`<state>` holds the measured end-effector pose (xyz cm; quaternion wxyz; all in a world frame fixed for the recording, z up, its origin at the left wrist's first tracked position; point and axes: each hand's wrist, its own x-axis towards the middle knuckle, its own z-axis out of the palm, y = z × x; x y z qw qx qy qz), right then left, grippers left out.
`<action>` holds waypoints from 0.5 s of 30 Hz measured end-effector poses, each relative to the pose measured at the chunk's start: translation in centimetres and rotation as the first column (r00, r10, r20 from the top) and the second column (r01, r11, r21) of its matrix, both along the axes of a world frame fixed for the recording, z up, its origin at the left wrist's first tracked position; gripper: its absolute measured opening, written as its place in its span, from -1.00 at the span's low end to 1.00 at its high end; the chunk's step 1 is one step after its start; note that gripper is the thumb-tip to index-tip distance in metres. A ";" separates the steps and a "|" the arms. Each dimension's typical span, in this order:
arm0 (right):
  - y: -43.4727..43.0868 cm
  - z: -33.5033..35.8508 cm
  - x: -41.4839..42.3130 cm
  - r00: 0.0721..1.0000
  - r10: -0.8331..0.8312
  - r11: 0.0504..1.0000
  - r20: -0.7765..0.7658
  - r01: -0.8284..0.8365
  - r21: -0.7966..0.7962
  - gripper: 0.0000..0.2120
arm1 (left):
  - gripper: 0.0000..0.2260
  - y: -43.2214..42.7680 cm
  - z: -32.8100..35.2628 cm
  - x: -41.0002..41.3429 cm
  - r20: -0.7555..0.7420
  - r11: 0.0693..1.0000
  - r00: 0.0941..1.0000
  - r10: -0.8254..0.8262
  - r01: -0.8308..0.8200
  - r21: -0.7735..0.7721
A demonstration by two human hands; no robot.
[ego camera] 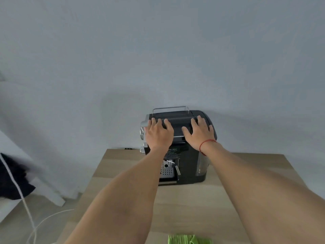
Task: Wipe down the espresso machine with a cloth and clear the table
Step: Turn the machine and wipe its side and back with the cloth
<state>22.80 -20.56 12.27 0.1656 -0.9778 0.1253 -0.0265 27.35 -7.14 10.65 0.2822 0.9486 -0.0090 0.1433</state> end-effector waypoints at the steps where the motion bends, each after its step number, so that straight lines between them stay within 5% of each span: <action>1: 0.0 -0.1 0.4 1.000 0.005 1.000 -0.010 -0.005 -0.004 -0.35 | -0.53 0.0 0.2 0.0 -0.005 1.000 1.000 -0.016 0.015 -0.011; 15: 2.4 -0.5 2.7 0.998 -0.045 0.999 -0.041 0.044 -0.018 -0.36 | -0.56 2.6 0.6 2.8 -0.019 0.982 0.982 -0.189 0.188 -0.020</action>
